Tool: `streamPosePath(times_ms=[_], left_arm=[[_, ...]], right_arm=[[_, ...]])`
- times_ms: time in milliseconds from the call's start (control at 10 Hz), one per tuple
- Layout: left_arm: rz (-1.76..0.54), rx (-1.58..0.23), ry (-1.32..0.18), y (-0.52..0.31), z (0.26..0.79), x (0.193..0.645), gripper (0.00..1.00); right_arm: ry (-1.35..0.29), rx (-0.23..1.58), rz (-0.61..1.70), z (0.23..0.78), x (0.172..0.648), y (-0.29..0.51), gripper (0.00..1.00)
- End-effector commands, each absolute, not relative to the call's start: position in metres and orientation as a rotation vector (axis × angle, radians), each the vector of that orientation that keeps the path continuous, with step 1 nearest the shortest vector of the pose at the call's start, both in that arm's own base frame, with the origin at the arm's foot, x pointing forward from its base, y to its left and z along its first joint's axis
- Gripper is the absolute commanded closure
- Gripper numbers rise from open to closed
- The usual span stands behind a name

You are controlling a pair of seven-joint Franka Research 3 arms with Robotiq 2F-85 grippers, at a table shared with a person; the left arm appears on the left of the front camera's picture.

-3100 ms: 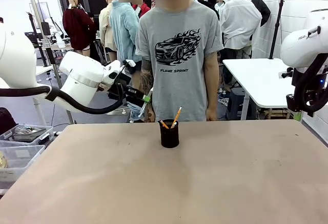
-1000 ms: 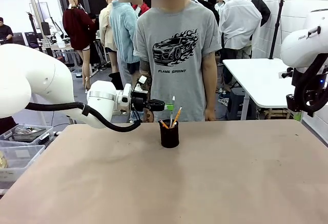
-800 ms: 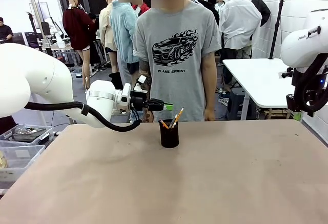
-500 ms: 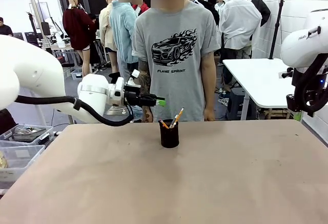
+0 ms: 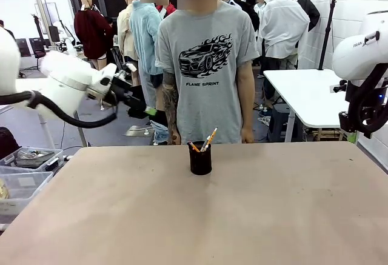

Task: Place the pens into the pen holder.
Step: Pick up a writing instrument from the table and place it into the Pen holder.

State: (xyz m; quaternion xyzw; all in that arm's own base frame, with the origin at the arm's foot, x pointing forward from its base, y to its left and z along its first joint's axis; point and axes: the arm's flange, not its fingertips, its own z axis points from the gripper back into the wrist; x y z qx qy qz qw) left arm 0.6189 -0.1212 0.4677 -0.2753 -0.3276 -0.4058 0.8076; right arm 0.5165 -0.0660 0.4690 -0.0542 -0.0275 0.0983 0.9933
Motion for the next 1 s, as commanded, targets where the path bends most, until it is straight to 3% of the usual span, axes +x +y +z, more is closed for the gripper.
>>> streamPosePath(times_ms=[0, 400, 900], left_arm=[[-0.620, -0.392, -0.428, -0.095, 0.467, 0.599, 0.25], [-0.336, -0.203, -0.168, -0.045, 0.439, 0.563, 0.25], [-0.322, -0.130, -0.190, -0.028, 0.417, 0.561, 0.25]], right_arm=[[-0.055, -0.111, 0.207, 0.468, 0.516, -0.066, 0.46], [-0.055, -0.111, 0.207, 0.468, 0.516, -0.066, 0.46], [-0.055, -0.111, 0.207, 0.468, 0.516, -0.066, 0.46]])
